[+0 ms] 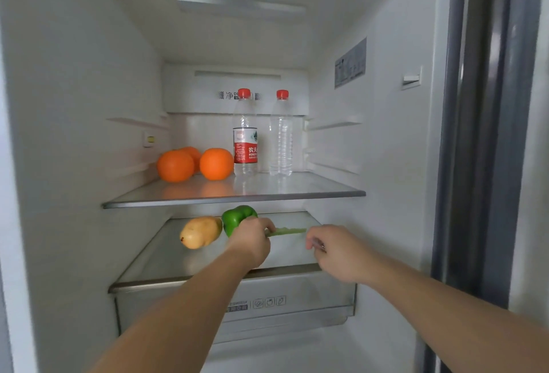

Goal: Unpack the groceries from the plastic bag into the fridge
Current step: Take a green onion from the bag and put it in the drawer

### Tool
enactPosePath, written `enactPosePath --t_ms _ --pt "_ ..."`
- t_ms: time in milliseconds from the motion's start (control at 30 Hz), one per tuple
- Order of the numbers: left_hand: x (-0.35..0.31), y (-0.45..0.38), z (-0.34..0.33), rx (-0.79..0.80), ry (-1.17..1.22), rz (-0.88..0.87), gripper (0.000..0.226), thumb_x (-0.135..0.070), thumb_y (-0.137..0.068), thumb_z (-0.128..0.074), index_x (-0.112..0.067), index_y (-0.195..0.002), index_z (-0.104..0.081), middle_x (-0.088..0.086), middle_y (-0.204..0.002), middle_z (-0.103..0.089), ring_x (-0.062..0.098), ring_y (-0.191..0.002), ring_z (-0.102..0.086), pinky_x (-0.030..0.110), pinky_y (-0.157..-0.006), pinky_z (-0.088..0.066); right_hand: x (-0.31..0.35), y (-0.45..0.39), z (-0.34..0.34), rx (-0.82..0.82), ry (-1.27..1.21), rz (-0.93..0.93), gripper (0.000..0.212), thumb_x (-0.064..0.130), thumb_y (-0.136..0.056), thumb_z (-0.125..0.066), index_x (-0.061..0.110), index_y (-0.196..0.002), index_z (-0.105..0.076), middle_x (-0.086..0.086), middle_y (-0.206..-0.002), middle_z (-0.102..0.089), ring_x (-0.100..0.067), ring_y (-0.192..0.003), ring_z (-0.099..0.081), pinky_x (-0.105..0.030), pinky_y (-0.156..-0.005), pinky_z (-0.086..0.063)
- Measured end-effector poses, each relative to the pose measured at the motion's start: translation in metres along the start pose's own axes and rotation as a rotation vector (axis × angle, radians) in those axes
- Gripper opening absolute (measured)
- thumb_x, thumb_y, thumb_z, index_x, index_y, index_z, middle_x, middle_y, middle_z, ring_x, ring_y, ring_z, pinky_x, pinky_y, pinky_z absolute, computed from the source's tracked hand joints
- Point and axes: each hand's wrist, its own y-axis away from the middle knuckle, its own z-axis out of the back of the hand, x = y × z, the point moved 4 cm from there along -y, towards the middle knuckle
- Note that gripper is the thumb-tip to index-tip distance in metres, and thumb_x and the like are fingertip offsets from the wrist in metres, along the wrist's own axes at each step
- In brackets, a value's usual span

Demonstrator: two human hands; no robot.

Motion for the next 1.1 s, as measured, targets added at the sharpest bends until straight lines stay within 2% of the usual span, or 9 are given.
enactPosePath --t_ms 233,367,467,633,700,800,900,967,1100 --pt "0.006 -0.018 -0.016 0.085 -0.073 0.026 0.04 -0.003 -0.091 -0.045 -0.021 -0.122 -0.064 0.009 -0.113 -0.06 0.026 -0.099 -0.06 0.034 -0.086 -0.052 -0.009 -0.021 -0.008 -0.006 0.004 0.012 0.039 0.006 -0.084 -0.043 0.036 -0.061 -0.034 -0.007 -0.097 -0.061 -0.027 -0.077 -0.056 -0.03 -0.067 -0.045" --pt "0.01 -0.02 -0.019 0.105 -0.132 0.042 0.043 -0.004 -0.09 -0.044 -0.027 -0.121 -0.063 0.004 -0.11 -0.061 0.025 -0.096 -0.06 0.032 -0.077 -0.052 -0.012 -0.024 -0.016 0.011 0.007 0.019 0.023 0.006 -0.085 -0.044 0.027 -0.078 -0.049 0.006 -0.075 -0.046 -0.022 -0.071 -0.048 -0.029 -0.065 -0.042" --pt "0.013 -0.02 -0.022 0.135 -0.178 0.058 0.041 -0.008 -0.092 -0.042 -0.029 -0.122 -0.061 0.002 -0.11 -0.062 0.023 -0.097 -0.06 0.03 -0.073 -0.048 -0.014 -0.024 -0.019 0.013 -0.007 0.02 0.022 0.007 -0.085 -0.043 0.027 -0.085 -0.051 0.007 -0.072 -0.043 -0.021 -0.069 -0.048 -0.032 -0.068 -0.047" --pt "0.006 -0.01 -0.021 0.141 -0.209 0.02 0.032 -0.012 -0.091 -0.038 -0.02 -0.11 -0.061 0.005 -0.105 -0.062 0.027 -0.099 -0.058 0.033 -0.073 -0.042 -0.012 -0.014 -0.017 0.016 -0.002 -0.009 0.035 0.007 -0.084 -0.043 0.036 -0.065 -0.039 -0.002 -0.087 -0.056 -0.024 -0.076 -0.053 -0.035 -0.073 -0.049" --pt "0.002 -0.002 -0.014 0.101 -0.173 -0.011 0.028 -0.014 -0.092 -0.037 -0.017 -0.108 -0.061 0.006 -0.105 -0.062 0.028 -0.099 -0.056 0.038 -0.079 -0.047 -0.008 -0.005 -0.013 0.013 0.0 -0.015 0.034 0.006 -0.084 -0.043 0.035 -0.066 -0.04 -0.004 -0.092 -0.057 -0.026 -0.08 -0.056 -0.033 -0.074 -0.048" --pt "-0.01 0.017 -0.001 0.094 -0.07 -0.086 0.037 -0.021 -0.094 -0.043 -0.019 -0.127 -0.059 0.007 -0.122 -0.06 0.028 -0.112 -0.056 0.04 -0.093 -0.049 0.002 0.013 -0.003 -0.019 0.021 -0.029 0.033 0.005 -0.083 -0.045 0.032 -0.065 -0.041 -0.006 -0.094 -0.059 -0.025 -0.081 -0.054 -0.028 -0.07 -0.043" --pt "-0.034 0.042 0.014 0.087 0.005 -0.217 0.042 -0.024 -0.093 -0.049 -0.021 -0.135 -0.054 0.006 -0.135 -0.055 0.024 -0.123 -0.052 0.035 -0.102 -0.045 0.022 0.042 0.014 -0.064 0.04 -0.047 0.021 0.004 -0.087 -0.045 0.02 -0.089 -0.059 -0.001 -0.086 -0.053 -0.021 -0.078 -0.051 -0.026 -0.066 -0.039" --pt "-0.053 0.06 0.024 0.079 0.059 -0.308 0.041 -0.024 -0.092 -0.052 -0.023 -0.133 -0.055 0.003 -0.134 -0.055 0.021 -0.122 -0.052 0.033 -0.102 -0.044 0.038 0.067 0.03 -0.084 0.056 -0.074 0.021 0.007 -0.092 -0.044 0.013 -0.108 -0.057 0.001 -0.089 -0.052 -0.016 -0.078 -0.05 -0.025 -0.067 -0.039" --pt "-0.1 0.094 0.046 0.059 0.167 -0.46 0.037 -0.023 -0.093 -0.054 -0.025 -0.129 -0.056 0.001 -0.125 -0.056 0.017 -0.113 -0.053 0.028 -0.097 -0.044 0.07 0.12 0.076 -0.155 0.099 -0.119 0.012 0.01 -0.095 -0.045 0.015 -0.106 -0.042 -0.002 -0.079 -0.054 -0.012 -0.063 -0.048 -0.028 -0.062 -0.045"
